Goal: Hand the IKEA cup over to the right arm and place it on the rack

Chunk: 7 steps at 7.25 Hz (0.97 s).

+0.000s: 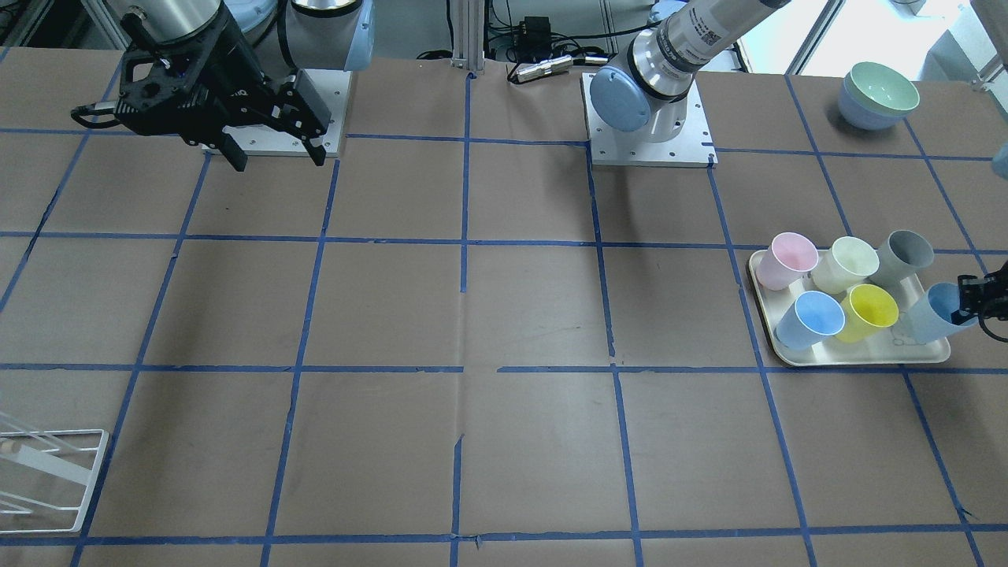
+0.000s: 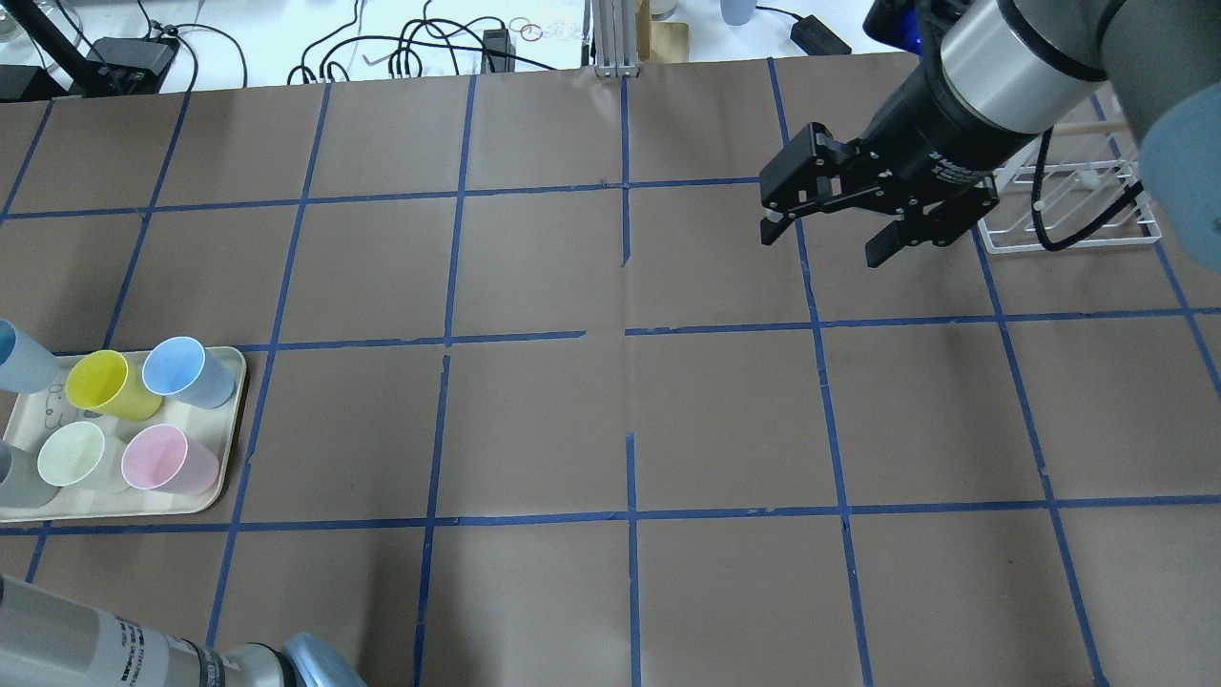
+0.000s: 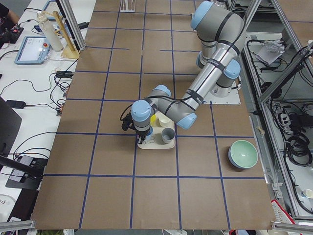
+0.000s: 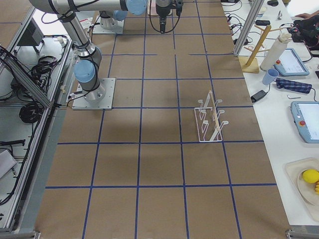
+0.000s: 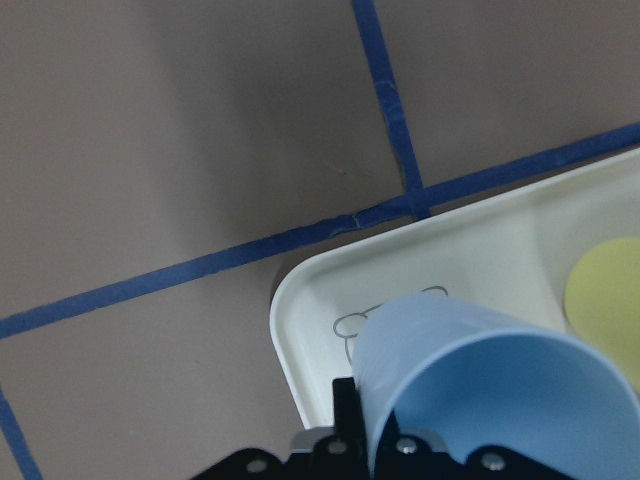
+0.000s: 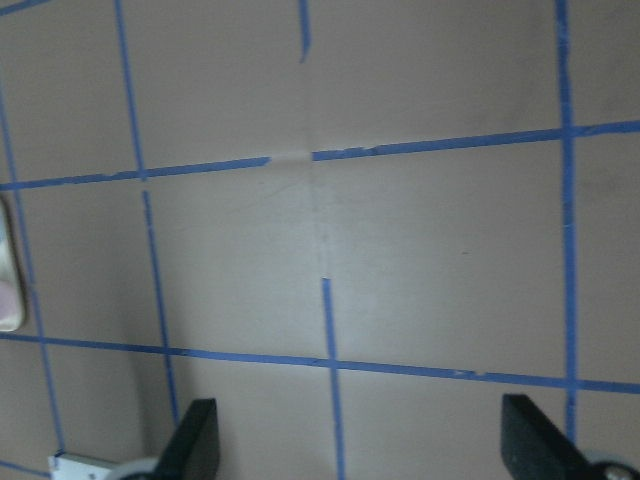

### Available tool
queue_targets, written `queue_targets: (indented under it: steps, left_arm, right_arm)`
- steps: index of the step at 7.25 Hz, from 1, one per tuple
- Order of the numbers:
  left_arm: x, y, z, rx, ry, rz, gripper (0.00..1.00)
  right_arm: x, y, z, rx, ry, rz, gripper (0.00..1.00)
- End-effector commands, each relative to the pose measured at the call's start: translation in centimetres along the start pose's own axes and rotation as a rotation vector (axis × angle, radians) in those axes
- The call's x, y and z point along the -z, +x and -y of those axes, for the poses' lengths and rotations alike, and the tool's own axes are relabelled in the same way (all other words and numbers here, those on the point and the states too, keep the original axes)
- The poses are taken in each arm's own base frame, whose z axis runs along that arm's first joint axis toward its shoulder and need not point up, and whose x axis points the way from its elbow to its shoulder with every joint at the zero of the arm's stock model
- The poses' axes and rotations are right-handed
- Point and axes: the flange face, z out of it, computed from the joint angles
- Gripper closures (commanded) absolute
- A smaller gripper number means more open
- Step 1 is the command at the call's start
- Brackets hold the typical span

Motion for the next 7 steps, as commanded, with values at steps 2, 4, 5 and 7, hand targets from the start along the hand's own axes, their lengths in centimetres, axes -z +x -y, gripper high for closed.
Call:
queue_targets:
  steps: [2, 4, 5, 7]
  left_arm:
    - [9.1, 6.9, 2.2, -0.050, -0.014, -0.100, 1.00]
    - [11.6, 14.4, 4.3, 0.045, 0.034, -0.306, 1.00]
    - [12.2, 18.5, 6.2, 0.138, 0.017, -0.366, 1.00]
    - [14.5, 27.3, 9.3, 0.254, 0.069, -0.595, 1.00]
  right_arm:
    - [0.8, -3.4, 0.2, 0.000, -0.009, 0.425, 0.00]
    - [3.3, -1.6, 2.2, -0.098, 0.020, 0.730, 0.00]
    - [2.1, 0.3, 2.6, -0.172, 0.003, 0.859, 0.00]
    - [-0.4, 2.3, 2.5, -0.275, -0.021, 1.110, 0.00]
